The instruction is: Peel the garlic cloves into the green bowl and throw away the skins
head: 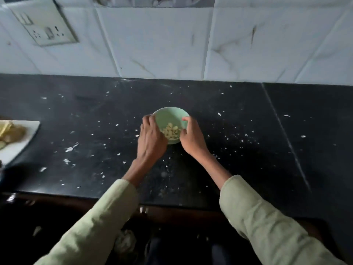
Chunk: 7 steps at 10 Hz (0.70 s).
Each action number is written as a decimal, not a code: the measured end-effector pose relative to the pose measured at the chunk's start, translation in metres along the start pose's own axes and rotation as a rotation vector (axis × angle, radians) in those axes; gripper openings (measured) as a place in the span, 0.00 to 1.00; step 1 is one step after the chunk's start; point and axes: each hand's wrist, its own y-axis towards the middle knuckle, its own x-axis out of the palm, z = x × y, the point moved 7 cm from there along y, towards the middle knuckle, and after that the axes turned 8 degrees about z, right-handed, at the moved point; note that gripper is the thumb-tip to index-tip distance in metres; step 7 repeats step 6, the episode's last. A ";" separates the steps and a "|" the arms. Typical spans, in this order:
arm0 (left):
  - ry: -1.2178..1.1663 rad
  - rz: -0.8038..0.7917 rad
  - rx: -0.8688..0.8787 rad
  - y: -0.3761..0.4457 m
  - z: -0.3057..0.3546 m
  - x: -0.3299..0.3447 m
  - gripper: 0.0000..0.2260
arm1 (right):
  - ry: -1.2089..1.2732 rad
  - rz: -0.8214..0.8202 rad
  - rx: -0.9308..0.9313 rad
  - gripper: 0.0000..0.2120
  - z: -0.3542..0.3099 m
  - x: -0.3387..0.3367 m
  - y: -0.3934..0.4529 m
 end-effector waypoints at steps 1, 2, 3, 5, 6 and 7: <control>-0.056 -0.165 0.003 -0.005 0.025 -0.001 0.29 | -0.058 -0.058 0.075 0.20 0.014 -0.030 -0.008; -0.006 -0.287 0.061 -0.017 0.057 0.002 0.28 | -0.168 -0.099 0.138 0.23 0.031 -0.068 -0.019; 0.027 -0.390 0.163 -0.037 0.094 0.016 0.26 | -0.239 -0.155 0.181 0.25 0.052 -0.104 -0.032; 0.181 -0.411 0.335 -0.064 0.161 0.047 0.28 | -0.332 -0.263 0.222 0.29 0.093 -0.170 -0.043; 0.301 -0.348 0.456 -0.067 0.194 0.053 0.33 | -0.345 -0.305 0.184 0.32 0.102 -0.197 -0.039; 0.301 -0.348 0.456 -0.067 0.194 0.053 0.33 | -0.345 -0.305 0.184 0.32 0.102 -0.197 -0.039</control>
